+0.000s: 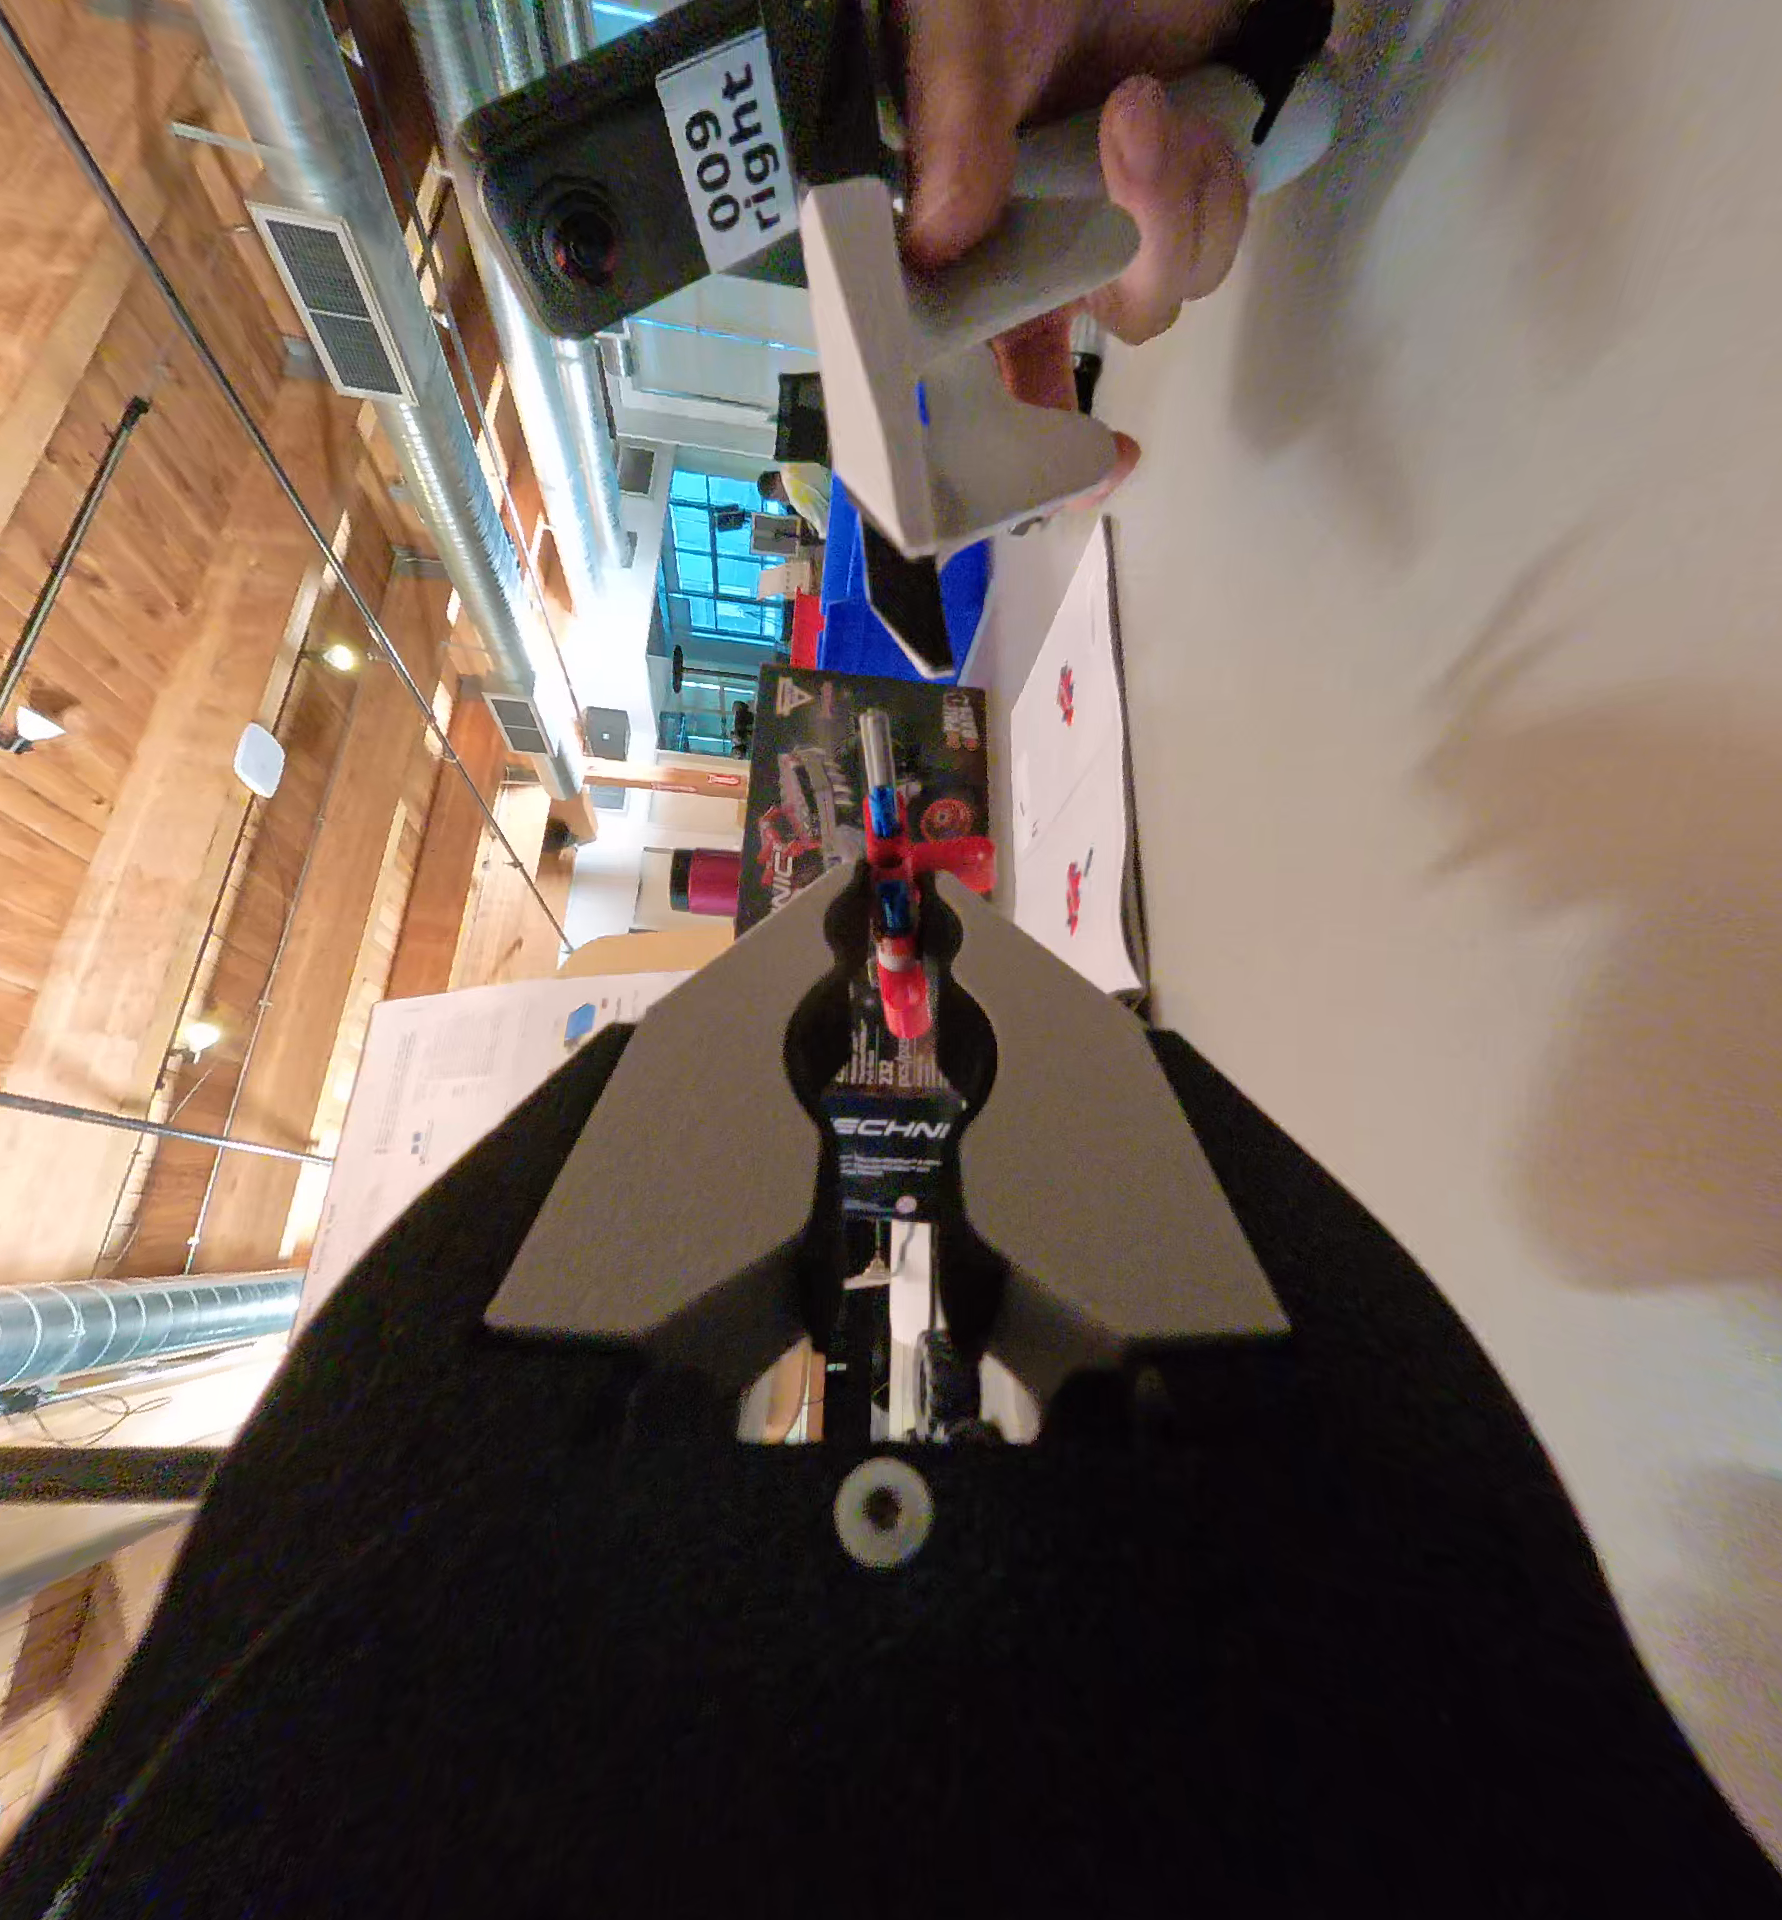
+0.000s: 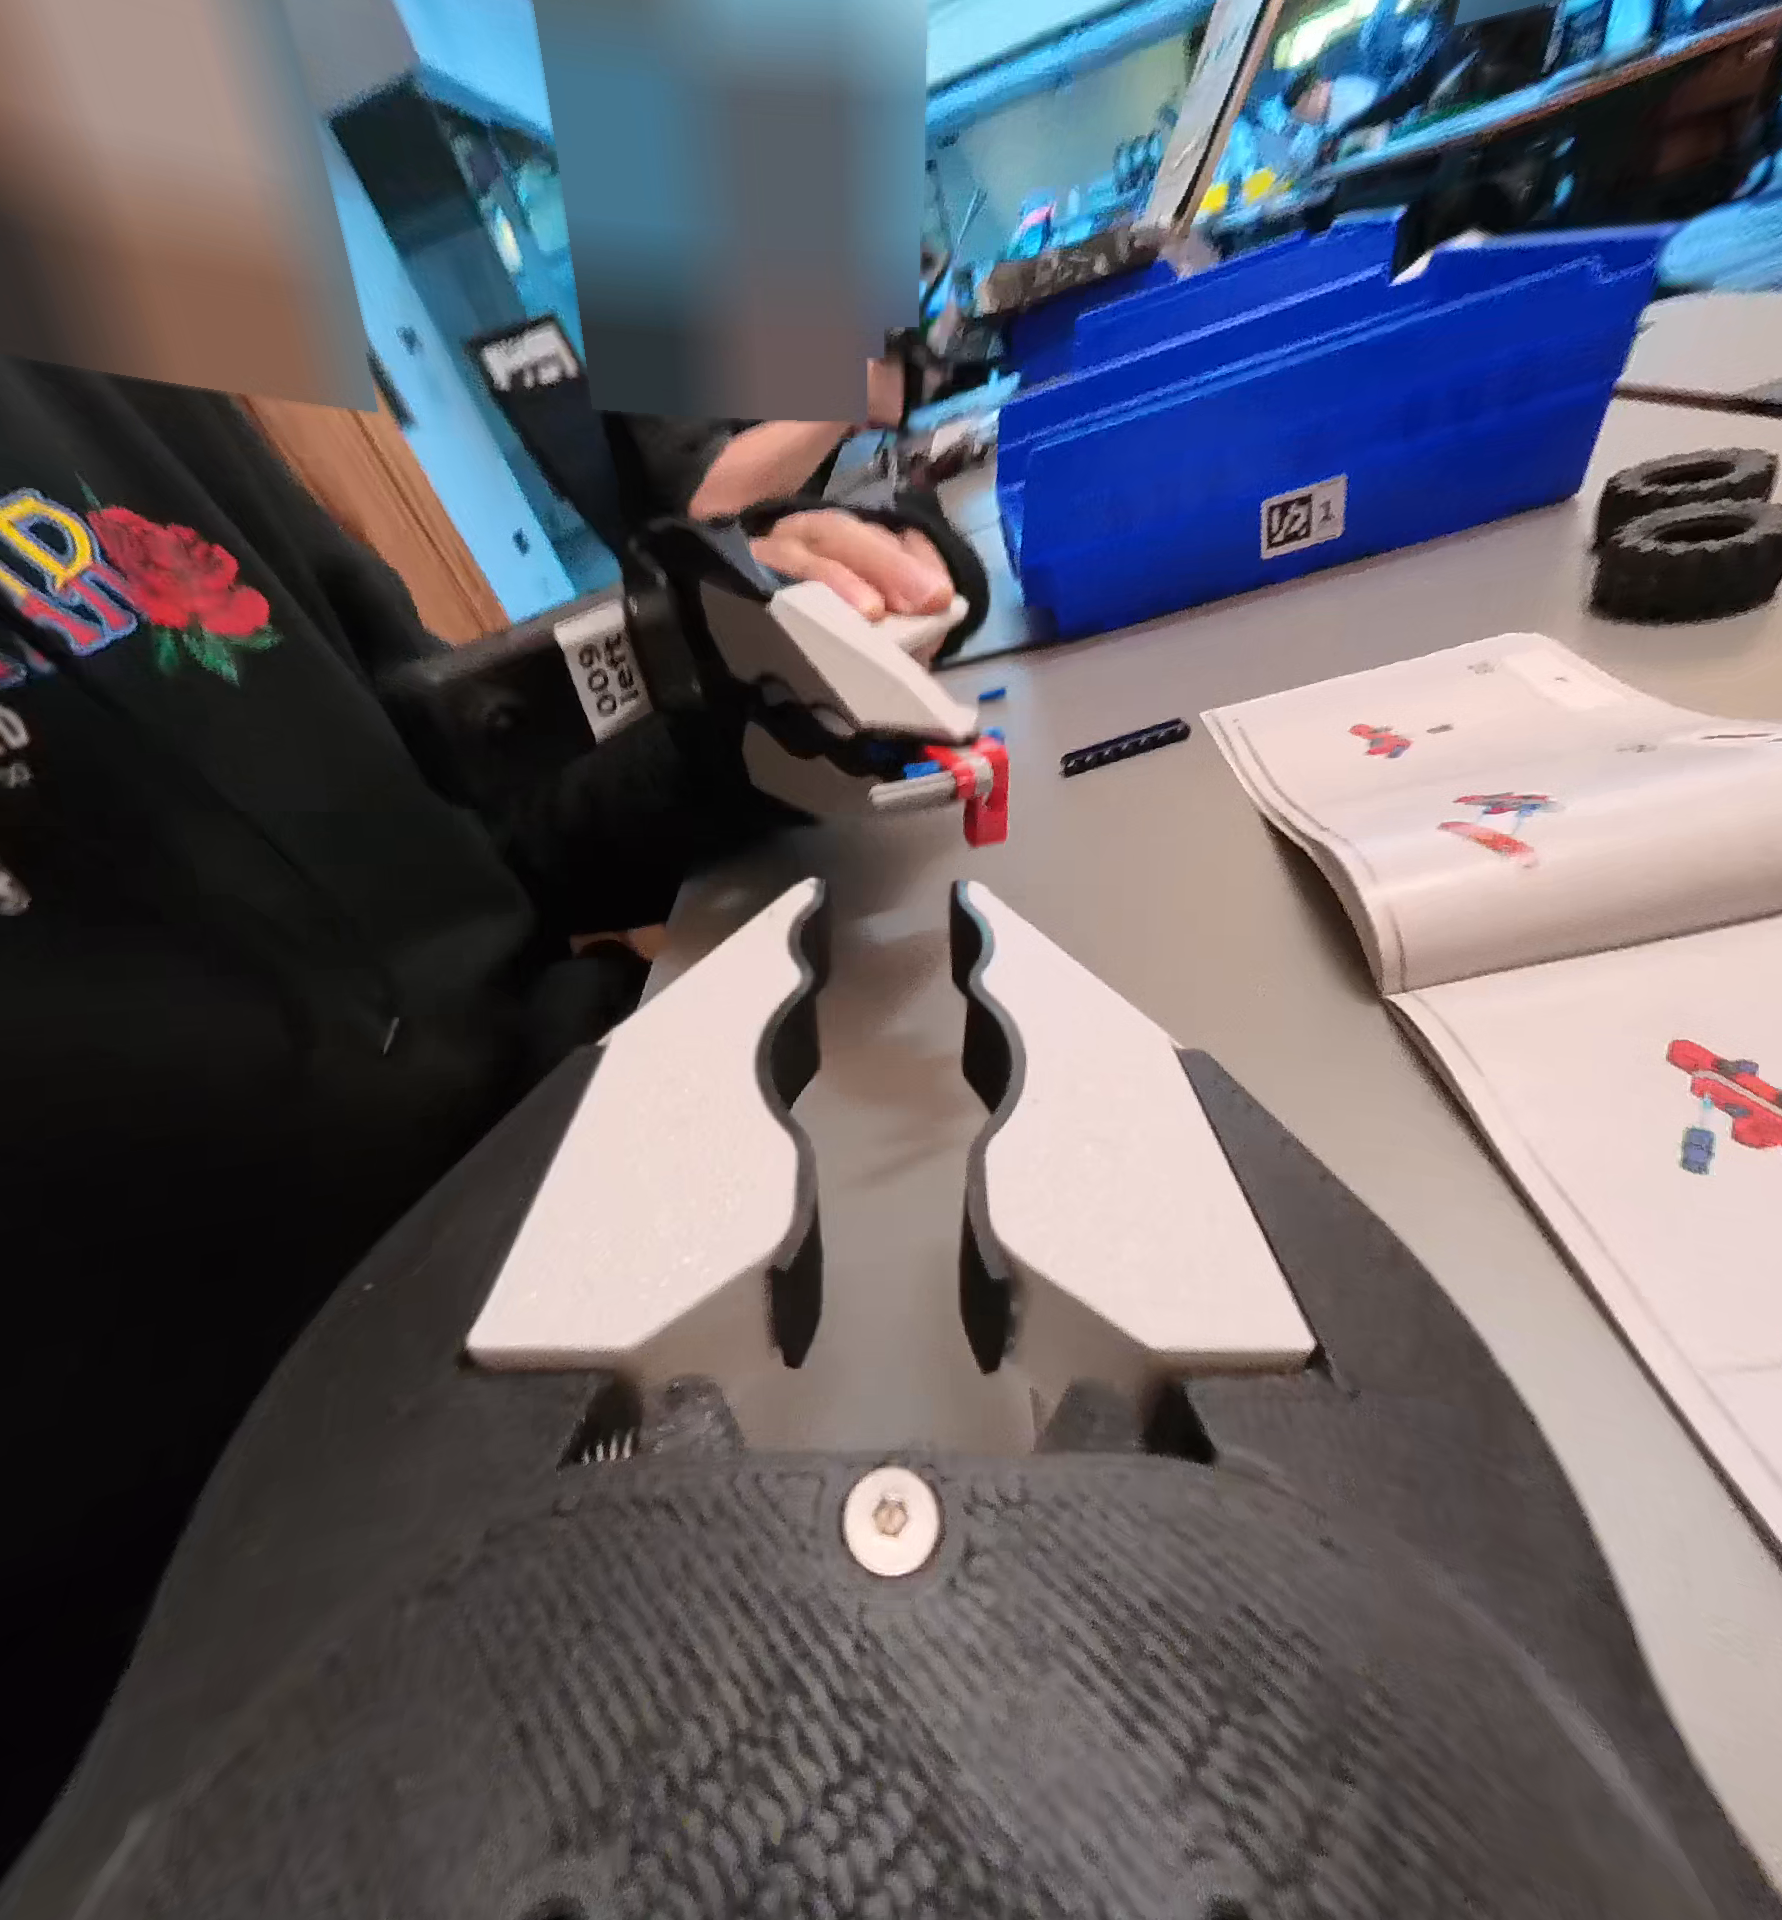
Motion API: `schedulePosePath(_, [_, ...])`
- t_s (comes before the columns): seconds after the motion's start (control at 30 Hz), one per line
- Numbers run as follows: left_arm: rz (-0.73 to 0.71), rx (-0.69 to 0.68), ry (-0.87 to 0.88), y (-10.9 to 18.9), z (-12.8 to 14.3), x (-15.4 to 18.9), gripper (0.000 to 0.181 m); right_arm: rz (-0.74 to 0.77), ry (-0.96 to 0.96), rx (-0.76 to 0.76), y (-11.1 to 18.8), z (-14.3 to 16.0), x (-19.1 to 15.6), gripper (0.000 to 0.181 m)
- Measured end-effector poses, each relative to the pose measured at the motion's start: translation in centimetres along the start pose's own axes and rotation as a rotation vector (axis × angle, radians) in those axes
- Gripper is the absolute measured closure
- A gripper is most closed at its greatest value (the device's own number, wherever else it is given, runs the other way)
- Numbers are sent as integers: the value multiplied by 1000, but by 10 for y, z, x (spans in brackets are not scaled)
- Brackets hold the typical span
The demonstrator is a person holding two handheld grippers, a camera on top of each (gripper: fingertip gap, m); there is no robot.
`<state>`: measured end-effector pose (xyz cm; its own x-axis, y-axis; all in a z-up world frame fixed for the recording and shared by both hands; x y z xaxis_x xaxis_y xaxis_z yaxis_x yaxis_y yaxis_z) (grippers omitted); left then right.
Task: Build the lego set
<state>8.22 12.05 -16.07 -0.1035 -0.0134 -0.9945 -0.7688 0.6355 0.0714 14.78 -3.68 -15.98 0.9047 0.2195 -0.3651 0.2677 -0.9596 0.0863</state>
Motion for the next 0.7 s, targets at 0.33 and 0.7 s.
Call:
schedulePosePath(0.33, [-6, 19, 40, -2, -1, 8, 177, -96, 65, 23, -8, -4, 6, 153])
schedulePosePath(0.7, [-34, 37, -1, -1, -7, 7, 176, -125, 114, 32, -12, -5, 2, 158])
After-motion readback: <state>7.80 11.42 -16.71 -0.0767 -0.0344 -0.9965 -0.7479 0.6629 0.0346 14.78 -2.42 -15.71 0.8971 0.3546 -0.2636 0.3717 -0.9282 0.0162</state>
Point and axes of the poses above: each gripper's, where its closed fingertips meet, y back along the fingers, z out of its underside, x = y × z across the jaws, the point moved 8 cm from there along y, back along the fingers, and after that the axes turned 4 degrees about -y, right-handed, at the moved point
